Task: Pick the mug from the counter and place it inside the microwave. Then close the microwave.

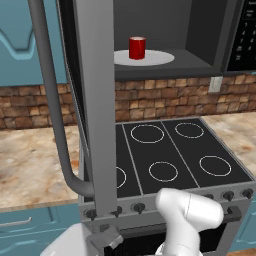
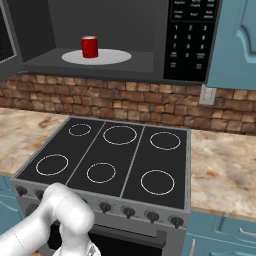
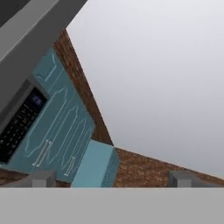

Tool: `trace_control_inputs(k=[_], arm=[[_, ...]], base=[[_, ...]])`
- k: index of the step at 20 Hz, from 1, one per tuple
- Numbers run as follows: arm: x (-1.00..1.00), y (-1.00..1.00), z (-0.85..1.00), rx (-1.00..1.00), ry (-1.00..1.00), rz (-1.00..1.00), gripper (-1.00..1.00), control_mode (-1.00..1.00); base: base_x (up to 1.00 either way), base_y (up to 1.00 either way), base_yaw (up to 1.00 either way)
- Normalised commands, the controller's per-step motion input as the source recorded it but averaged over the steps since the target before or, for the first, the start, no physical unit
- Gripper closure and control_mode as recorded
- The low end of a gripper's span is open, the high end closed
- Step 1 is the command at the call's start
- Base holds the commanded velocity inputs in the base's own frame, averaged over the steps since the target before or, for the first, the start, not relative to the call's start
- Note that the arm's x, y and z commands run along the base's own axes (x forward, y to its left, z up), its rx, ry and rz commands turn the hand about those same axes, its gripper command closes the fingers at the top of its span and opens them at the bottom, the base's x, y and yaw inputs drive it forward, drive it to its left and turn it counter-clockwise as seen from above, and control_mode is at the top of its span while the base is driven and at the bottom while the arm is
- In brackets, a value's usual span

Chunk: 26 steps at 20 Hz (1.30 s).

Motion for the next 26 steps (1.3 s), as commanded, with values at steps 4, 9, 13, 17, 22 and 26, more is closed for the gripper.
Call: trace_control_inputs(k=[4,9,13,17,22,26], arm=[[0.28,0.43,-0.16,-0.08,0.00,-0.09,-1.00,-1.00],[0.31,0.36,-0.26,-0.05,0.00,-0.08,-1.00,-1.00],[0.32,0.27,-0.27,-0.01,0.00,-0.10,-1.00,-1.00],[0.33,0.25,-0.19,0.00,0.00,-0.11,-1.00,-1.00],[0.37,0.21,-0.22,0.00,0.00,-0.10,-1.00,-1.00],[0.25,0.19,-0.01,0.00,0.00,-0.12,-1.00,-1.00]], base=[[0.00,0.00,0.00],[0.00,0.00,0.00],[0.00,0.00,0.00],[0.00,0.00,0.00],[0.00,0.00,0.00],[0.00,0.00,0.00]])
